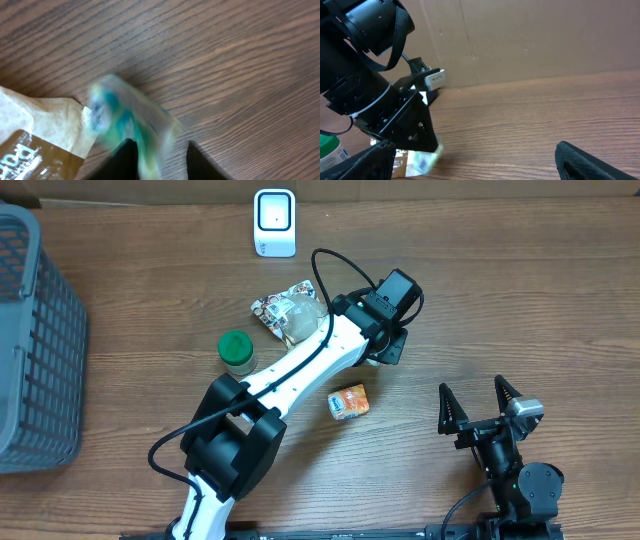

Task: Scan the item barcode
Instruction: 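Carry the teal Kleenex pack forward, release it, and raise the left arm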

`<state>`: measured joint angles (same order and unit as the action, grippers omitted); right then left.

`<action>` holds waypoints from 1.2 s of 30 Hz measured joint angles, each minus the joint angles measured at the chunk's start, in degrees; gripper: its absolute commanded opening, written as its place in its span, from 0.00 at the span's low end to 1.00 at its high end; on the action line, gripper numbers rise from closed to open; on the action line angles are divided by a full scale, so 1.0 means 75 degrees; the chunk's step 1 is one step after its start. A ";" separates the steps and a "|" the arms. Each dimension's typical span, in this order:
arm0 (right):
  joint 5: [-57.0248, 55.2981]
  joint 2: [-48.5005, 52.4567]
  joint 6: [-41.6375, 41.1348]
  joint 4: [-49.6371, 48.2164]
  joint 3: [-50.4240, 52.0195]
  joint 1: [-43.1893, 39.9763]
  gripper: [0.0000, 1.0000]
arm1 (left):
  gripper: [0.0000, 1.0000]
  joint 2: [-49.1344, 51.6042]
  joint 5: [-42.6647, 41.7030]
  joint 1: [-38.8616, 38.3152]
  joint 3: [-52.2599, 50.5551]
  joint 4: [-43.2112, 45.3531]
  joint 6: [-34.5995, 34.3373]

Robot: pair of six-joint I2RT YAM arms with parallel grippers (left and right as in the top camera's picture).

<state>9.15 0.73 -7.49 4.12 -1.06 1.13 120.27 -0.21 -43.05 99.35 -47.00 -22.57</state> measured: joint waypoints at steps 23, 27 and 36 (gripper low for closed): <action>-0.0003 0.0000 0.0003 0.0000 0.0000 0.0000 1.00 | 0.77 -0.2302 0.0796 0.2416 0.2463 -0.3797 0.0860; -0.0003 0.0000 0.0003 0.0003 0.0000 0.0000 1.00 | 0.82 -0.2754 0.0836 0.3456 0.2518 -0.4336 0.1195; 0.0000 0.0000 0.0003 0.0000 0.0000 0.0000 1.00 | 0.96 -0.2704 0.0682 0.5884 0.2416 -0.4707 0.1985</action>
<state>9.15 0.73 -7.46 4.12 -1.06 1.13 99.98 4.91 1.08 117.47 -82.30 -7.68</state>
